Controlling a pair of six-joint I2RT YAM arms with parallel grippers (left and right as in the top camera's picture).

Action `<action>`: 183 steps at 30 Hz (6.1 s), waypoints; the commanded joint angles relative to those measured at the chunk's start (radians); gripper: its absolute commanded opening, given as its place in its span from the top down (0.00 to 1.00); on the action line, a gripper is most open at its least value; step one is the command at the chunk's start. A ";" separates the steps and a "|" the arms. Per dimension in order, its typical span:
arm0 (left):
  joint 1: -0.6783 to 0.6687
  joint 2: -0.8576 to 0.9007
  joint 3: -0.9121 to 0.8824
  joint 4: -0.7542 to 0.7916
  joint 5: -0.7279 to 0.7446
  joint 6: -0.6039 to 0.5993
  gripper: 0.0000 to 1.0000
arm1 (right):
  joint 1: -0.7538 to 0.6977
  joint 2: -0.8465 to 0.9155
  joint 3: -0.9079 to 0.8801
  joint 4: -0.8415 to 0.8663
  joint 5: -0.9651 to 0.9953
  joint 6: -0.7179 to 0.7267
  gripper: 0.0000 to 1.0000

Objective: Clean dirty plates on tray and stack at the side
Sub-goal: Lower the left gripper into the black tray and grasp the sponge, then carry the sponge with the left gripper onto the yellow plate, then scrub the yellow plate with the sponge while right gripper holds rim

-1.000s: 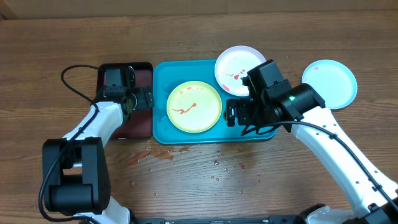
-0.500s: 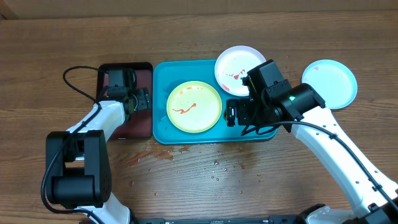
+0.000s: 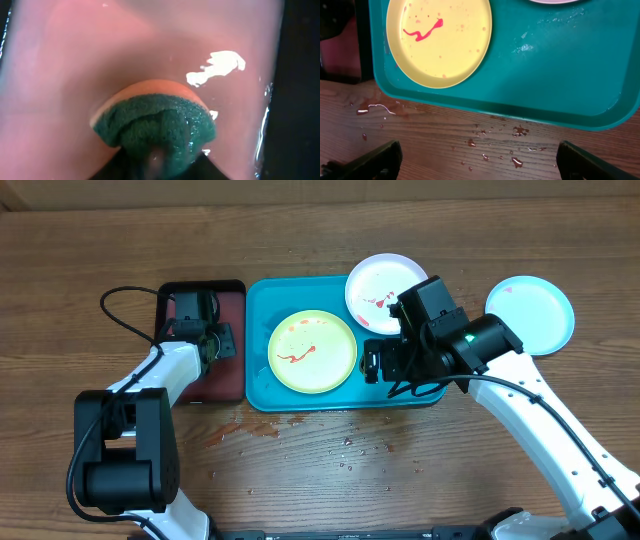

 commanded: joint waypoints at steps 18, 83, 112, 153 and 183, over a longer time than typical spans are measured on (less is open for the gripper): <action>0.005 -0.086 0.109 -0.228 -0.072 0.014 0.96 | -0.002 -0.021 0.018 0.003 -0.005 0.003 0.00; -0.267 -0.340 0.149 -0.393 0.083 -0.153 0.96 | 0.008 0.386 0.000 0.365 0.082 0.118 0.60; -0.422 0.022 0.149 -0.192 0.203 -0.253 0.96 | 0.045 0.519 0.000 0.511 0.064 0.219 0.96; -0.423 0.110 0.150 -0.230 0.016 -0.222 0.96 | 0.044 0.519 0.000 0.539 0.031 0.317 0.96; -0.442 0.198 0.201 -0.105 0.262 -0.113 0.96 | 0.047 0.519 0.000 0.541 -0.052 0.196 0.96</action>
